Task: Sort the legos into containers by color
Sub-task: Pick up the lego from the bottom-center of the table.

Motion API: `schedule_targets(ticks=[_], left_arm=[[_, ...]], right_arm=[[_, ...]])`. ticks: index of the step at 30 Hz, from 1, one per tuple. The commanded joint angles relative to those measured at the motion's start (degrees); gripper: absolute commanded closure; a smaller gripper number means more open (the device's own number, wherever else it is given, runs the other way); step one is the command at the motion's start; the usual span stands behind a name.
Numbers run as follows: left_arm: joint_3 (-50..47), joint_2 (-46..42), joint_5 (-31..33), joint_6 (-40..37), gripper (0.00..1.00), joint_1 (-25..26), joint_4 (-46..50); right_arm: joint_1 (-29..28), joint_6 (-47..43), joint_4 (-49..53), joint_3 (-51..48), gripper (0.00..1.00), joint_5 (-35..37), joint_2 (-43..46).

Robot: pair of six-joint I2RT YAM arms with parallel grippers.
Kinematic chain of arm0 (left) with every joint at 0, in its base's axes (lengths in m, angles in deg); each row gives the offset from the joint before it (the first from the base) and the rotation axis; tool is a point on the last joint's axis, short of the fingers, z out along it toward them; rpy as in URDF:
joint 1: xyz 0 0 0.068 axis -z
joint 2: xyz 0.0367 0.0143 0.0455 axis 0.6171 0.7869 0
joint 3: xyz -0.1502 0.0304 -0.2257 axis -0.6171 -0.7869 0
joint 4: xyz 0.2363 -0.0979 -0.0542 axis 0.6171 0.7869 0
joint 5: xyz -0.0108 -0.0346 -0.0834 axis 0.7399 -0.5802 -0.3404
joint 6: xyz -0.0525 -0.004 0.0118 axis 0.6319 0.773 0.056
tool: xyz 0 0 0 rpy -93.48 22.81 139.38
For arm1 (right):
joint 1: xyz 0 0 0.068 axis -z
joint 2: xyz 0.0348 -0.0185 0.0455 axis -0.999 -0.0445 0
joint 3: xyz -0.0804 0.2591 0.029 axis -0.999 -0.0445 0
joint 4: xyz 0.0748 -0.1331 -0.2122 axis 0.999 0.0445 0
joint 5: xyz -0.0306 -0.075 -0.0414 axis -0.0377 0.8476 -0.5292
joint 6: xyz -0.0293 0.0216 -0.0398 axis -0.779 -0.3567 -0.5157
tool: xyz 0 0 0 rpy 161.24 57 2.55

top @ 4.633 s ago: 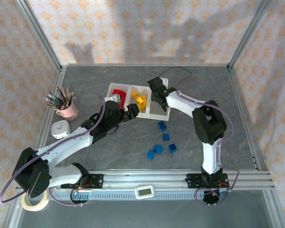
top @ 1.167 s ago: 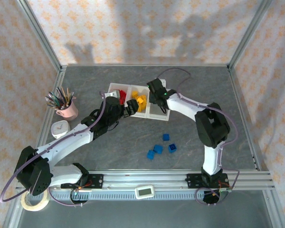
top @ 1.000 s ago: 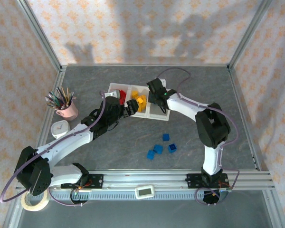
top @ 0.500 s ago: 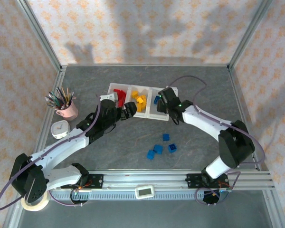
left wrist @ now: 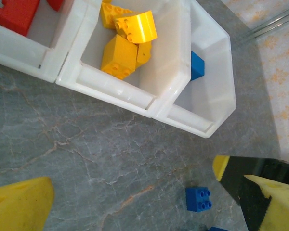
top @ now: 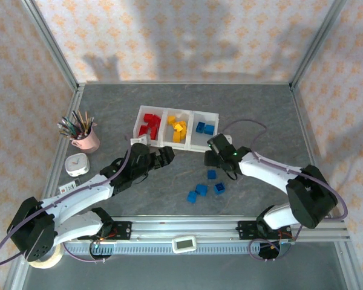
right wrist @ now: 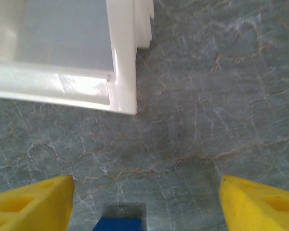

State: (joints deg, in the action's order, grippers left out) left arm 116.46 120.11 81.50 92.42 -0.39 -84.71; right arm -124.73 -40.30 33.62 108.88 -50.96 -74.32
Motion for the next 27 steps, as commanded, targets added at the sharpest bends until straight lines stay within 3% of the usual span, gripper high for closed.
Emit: schedule_targets(ticks=[1,8,22,27], left_arm=[[-0.8,-0.6,1.8,2.6,0.01,0.6,-3.3],[-0.3,-1.0,2.7,2.7,0.01,0.7,-2.1],[-0.5,-0.5,2.8,2.6,0.01,0.7,-2.0],[-0.5,-0.7,3.2,2.3,0.01,0.7,-1.7]], right_arm=[[-0.7,0.1,-3.8,-1.4,0.21,-2.3,-0.4],[-3.2,1.5,-4.8,-2.3,0.25,-3.9,-3.8],[-6.5,3.5,-2.4,-2.2,0.50,-2.8,-7.9],[-6.6,3.6,-2.4,-1.7,0.66,-1.9,-7.9]])
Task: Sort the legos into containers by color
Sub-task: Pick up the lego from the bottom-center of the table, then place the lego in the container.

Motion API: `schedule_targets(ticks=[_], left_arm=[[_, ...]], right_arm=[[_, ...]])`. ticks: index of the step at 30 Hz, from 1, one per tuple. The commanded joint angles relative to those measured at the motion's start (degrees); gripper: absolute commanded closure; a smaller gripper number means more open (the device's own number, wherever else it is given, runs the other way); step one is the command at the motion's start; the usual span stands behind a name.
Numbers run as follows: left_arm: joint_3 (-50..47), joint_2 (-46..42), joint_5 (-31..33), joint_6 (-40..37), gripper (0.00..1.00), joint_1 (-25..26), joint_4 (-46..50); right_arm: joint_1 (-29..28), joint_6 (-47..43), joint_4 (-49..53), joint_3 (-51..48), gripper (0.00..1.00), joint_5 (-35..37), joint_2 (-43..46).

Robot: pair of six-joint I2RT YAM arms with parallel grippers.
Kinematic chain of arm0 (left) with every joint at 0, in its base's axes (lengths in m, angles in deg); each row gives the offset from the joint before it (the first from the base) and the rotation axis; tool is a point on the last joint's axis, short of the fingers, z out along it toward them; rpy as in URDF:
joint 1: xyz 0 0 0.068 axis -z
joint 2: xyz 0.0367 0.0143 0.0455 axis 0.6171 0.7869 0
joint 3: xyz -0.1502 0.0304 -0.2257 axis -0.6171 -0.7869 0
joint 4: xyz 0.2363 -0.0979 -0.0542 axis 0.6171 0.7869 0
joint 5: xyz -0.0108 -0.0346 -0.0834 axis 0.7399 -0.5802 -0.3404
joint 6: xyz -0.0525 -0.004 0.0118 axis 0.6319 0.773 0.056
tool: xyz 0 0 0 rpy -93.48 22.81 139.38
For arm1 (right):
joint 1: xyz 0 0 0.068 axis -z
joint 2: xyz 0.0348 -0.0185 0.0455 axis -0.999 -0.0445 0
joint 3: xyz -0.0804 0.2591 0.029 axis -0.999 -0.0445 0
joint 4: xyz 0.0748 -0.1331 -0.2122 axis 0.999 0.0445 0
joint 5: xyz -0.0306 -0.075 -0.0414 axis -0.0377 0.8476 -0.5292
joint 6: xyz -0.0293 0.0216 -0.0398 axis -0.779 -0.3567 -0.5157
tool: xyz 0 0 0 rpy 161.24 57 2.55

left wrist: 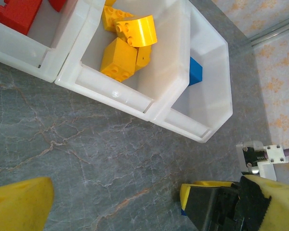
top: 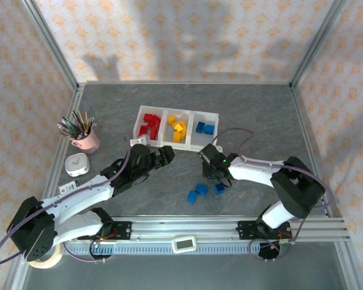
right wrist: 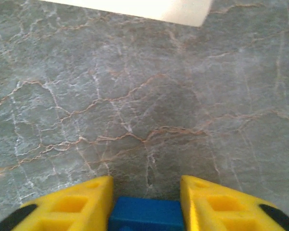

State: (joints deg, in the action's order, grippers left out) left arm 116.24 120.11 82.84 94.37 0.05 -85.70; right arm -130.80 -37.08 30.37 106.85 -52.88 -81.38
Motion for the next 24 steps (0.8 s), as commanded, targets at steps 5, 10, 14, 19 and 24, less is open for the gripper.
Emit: schedule_targets(ticks=[5,10,14,19,24], left_arm=[[0.0,-0.6,2.3,-0.2,0.01,0.2,-0.5],[1.9,-0.5,2.5,-1.7,0.01,0.2,0.7],[4.7,-0.2,4.5,-4.0,0.01,0.1,2.6],[8.3,1.1,6.1,-6.7,0.01,-0.5,4.3],[11.1,2.5,6.0,-8.2,0.01,-2.0,4.7]], right_arm=[[-0.5,-0.1,1.6,2.1,0.76,0.9,-0.2],[-0.5,-0.8,3.3,7.2,0.76,3.7,1.5],[1.0,-1.5,5.5,14.3,0.76,8.1,0.1],[4.6,-3.2,4.3,21.5,0.76,10.6,-4.8],[7.4,-4.8,2.5,28.6,0.76,11.2,-12.2]])
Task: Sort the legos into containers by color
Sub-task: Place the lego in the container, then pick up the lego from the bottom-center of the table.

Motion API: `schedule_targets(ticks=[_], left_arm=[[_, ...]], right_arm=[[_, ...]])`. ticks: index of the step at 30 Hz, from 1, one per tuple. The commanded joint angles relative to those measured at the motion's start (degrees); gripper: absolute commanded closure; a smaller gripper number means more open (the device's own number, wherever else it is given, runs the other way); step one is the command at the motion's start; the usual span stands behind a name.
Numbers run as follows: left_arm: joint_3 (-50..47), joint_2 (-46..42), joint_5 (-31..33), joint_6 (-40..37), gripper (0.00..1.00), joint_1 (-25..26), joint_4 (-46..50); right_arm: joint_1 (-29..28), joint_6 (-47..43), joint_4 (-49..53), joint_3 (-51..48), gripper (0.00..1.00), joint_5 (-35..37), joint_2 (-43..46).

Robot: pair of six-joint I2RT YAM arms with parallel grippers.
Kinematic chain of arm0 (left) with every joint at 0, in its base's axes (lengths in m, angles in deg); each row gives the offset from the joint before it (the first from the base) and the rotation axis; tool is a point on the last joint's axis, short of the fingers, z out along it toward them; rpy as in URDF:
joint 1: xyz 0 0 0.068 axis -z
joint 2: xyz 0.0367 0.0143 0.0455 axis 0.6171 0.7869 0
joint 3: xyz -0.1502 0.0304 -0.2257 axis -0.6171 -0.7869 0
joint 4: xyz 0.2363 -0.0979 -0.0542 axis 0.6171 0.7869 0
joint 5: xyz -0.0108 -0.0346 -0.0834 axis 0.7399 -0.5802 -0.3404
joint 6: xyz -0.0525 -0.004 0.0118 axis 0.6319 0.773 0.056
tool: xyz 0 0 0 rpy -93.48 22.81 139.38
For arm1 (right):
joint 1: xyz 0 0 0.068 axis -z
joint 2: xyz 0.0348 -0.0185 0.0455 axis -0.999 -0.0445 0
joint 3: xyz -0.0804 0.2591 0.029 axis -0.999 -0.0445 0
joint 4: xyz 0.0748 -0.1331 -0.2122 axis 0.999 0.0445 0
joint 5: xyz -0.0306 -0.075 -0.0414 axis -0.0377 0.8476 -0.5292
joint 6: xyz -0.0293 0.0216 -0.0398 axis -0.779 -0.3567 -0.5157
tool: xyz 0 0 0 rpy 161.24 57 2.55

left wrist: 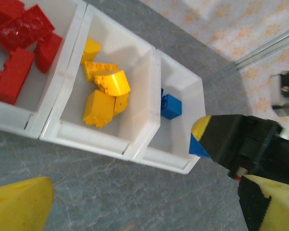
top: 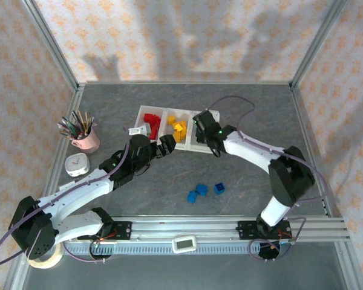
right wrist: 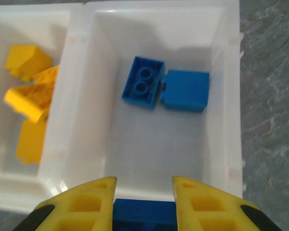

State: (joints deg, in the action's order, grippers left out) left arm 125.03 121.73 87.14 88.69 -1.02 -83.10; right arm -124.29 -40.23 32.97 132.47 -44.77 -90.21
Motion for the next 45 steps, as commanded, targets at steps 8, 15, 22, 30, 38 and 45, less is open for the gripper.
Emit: schedule_targets(ticks=[8,15,22,30,38,45], left_arm=[[3.4,1.7,0.2,-3.2,0.01,-3.2,2.1],[3.2,0.9,0.7,-3.5,0.01,-3.6,3.0],[3.1,-0.4,-0.2,-3.6,0.01,-3.5,4.1],[1.2,-1.1,-2.5,-2.2,0.01,-0.8,4.6],[-2.7,-1.5,-2.8,2.5,0.01,4.3,2.3],[-5.2,-2.0,0.1,6.5,0.01,8.2,0.6]], right_arm=[[2.3,-4.3,-0.9,11.2,0.64,3.9,-12.1],[2.3,-4.2,-0.6,10.8,0.50,1.6,-9.6],[1.8,-3.9,1.8,3.6,0.43,0.8,-0.3],[1.3,-0.5,7.0,-8.5,0.39,0.2,13.3],[-0.7,4.3,12.3,-19.6,0.31,-2.4,22.1],[-4.0,9.4,11.5,-28.5,0.28,-7.8,26.3]])
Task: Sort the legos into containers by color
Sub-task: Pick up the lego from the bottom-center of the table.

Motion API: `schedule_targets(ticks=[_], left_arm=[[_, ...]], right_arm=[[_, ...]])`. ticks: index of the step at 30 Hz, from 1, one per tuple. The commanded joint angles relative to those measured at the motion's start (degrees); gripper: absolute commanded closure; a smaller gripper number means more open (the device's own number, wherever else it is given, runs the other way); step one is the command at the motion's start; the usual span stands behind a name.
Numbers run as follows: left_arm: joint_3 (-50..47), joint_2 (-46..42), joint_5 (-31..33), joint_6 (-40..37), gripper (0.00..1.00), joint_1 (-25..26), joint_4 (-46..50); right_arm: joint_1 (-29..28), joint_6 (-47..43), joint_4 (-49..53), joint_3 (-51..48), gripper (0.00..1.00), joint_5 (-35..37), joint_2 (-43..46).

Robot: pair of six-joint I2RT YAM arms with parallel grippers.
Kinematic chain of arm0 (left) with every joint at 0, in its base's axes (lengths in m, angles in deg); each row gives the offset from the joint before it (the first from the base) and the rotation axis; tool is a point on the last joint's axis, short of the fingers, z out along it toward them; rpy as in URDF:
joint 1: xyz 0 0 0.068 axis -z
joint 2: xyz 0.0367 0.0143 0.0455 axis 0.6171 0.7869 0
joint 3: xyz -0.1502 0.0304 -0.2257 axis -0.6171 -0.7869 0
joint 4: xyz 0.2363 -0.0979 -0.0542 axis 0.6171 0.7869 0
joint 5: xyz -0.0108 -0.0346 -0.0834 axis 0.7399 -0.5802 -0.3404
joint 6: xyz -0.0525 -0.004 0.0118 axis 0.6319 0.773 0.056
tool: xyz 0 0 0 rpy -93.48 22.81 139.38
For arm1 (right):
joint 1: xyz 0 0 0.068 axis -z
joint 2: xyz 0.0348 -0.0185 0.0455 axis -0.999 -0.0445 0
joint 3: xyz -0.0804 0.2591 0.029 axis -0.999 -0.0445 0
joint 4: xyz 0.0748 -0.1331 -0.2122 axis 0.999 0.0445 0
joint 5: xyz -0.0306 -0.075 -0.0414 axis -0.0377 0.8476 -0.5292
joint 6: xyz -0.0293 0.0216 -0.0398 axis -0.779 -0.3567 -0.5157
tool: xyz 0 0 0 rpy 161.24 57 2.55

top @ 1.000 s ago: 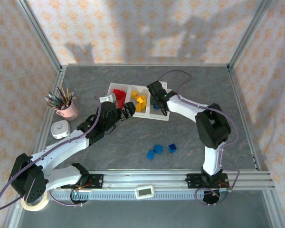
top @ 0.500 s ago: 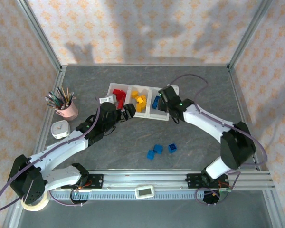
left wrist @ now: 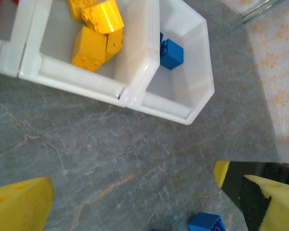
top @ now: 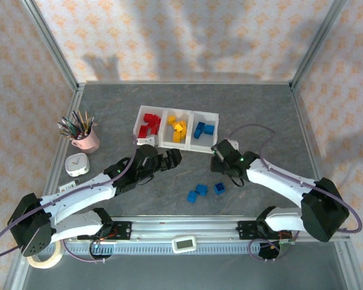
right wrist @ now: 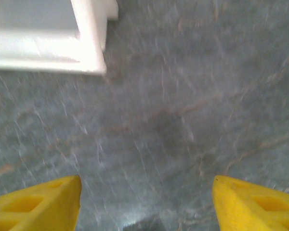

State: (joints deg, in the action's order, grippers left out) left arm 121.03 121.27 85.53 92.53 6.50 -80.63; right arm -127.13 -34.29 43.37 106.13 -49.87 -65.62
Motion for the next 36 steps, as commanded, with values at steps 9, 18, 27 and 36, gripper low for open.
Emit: schedule_targets(ticks=[9,18,27,36], left_arm=[[-2.3,-1.5,3.3,3.6,0.01,1.1,-1.3],[-1.7,0.0,3.0,3.2,0.01,1.2,-1.4],[-1.7,-0.1,3.6,2.8,0.01,1.1,-1.4],[-0.3,-0.5,4.0,1.7,0.01,1.2,-1.1]], right_arm=[[-6.4,9.5,-1.6,-9.7,0.29,-8.0,7.2],[-10.3,11.4,-2.0,-9.8,0.44,-5.6,4.6],[-10.4,10.4,-0.7,-7.9,0.67,-2.7,2.8],[-10.3,9.6,0.5,-3.9,0.74,0.2,3.9]])
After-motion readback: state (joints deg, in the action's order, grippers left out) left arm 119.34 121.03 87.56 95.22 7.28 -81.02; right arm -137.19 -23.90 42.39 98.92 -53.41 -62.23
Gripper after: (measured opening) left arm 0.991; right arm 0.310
